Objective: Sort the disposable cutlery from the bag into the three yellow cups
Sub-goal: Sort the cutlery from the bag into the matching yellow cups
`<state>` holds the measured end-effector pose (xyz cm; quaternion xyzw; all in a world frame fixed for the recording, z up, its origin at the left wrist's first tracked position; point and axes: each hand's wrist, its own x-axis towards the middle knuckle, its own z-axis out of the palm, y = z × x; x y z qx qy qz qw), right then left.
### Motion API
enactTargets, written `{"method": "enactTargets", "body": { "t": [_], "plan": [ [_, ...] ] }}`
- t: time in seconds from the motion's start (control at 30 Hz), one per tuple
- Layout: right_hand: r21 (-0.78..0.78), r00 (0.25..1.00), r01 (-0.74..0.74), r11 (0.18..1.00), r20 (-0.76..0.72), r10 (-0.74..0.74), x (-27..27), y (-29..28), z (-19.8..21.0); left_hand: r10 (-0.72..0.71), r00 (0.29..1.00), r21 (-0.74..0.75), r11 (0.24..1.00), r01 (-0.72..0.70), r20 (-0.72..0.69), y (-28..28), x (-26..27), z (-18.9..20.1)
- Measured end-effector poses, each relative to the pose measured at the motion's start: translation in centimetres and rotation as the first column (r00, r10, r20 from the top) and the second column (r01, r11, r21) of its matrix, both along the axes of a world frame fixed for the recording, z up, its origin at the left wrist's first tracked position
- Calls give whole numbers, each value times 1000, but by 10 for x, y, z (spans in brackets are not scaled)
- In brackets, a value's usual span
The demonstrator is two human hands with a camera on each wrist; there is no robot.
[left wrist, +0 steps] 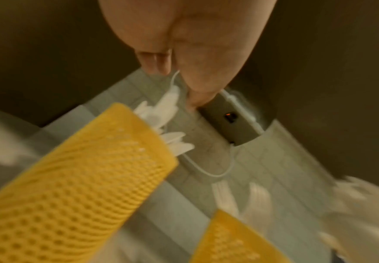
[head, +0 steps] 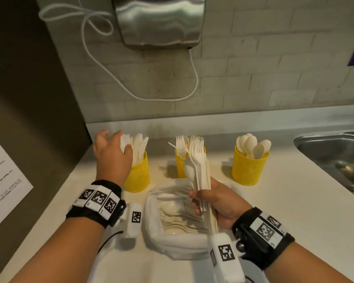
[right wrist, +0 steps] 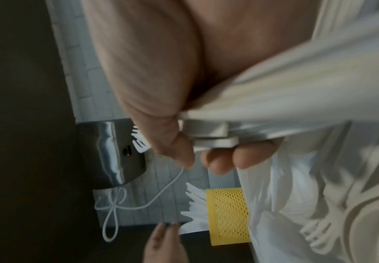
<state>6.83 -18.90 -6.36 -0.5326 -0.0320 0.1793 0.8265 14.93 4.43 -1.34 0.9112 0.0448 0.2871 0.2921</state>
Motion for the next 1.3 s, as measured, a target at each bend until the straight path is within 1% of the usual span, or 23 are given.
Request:
{"method": "enactTargets", "body": {
  "t": [0.03,0.07,0.1,0.13,0.17,0.2,0.23,0.33,0.43,0.47,0.53,0.63,0.67,0.73,0.83,0.9,0.97,1.03,1.07,1.13,1.2,1.23,1.3],
  "plan": [
    [-54,999,9,999,31,-7,-1,1,0,-32,998,-57,998,35,54,-11,-9,5],
    [-107,998,16,994,56,-10,-1,1,-1,-115,993,-134,984,119,37,-24,-20,9],
    [-152,997,20,988,75,-9,-2,3,-1,-237,970,-226,949,222,-44,-39,-31,13],
    [-189,996,22,982,88,-5,-3,5,-1,-379,913,-332,889,315,-148,-55,-41,14],
    [-219,995,24,975,101,-1,-3,7,0,-499,837,-443,817,368,-225,-70,-49,13],
    [-247,993,29,969,116,-1,-3,9,-1,-570,781,-522,761,386,-254,-82,-54,10],
    [-274,991,40,961,131,-4,-3,10,0,-596,765,-565,729,387,-245,-91,-55,6],
    [-320,989,68,945,143,-23,-5,8,0,-594,777,-653,676,343,-208,-99,-49,-3],
    [-327,991,77,942,125,-38,-9,0,0,-641,742,-805,538,252,-196,-96,-43,-7],
    [-321,993,71,944,116,-35,-11,-2,-1,-652,736,-832,502,235,-185,-95,-42,-7],
    [-297,995,53,954,91,-27,-13,-7,-1,-664,728,-863,457,216,-170,-94,-39,-5],
    [-228,998,39,973,50,-28,-13,-11,-1,-678,725,-903,376,206,-116,-91,-34,1],
    [-213,998,43,976,45,-34,-12,-13,-1,-676,730,-910,357,210,-96,-90,-32,4],
    [-188,998,59,980,40,-52,-11,-17,-1,-657,751,-908,352,228,-66,-88,-29,13],
    [-133,995,99,986,-1,-100,-10,-26,-2,-567,823,-902,332,277,44,-82,-15,32],
    [-121,989,144,982,-19,-147,-9,-34,-4,-475,867,-874,347,340,148,-78,-2,47],
    [-136,982,184,974,-21,-188,-9,-41,-6,-408,891,-812,439,384,201,-79,10,56],
    [-141,978,204,969,-16,-208,-8,-46,-6,-387,901,-738,547,396,197,-85,22,56],
    [-137,977,207,969,-16,-211,-9,-48,-5,-391,906,-692,609,387,163,-90,28,52],
    [-128,978,206,970,-15,-209,-10,-50,-3,-400,916,-585,734,344,36,-100,37,41],
    [-125,980,195,973,-3,-197,-12,-51,-2,-407,907,-423,845,328,-110,-109,42,28],
    [-128,982,190,974,4,-191,-13,-51,-2,-406,897,-318,886,339,-173,-114,43,23],
    [-144,983,181,973,18,-180,-15,-51,-1,-385,893,-161,921,355,-233,-119,40,22]
  ]
}}
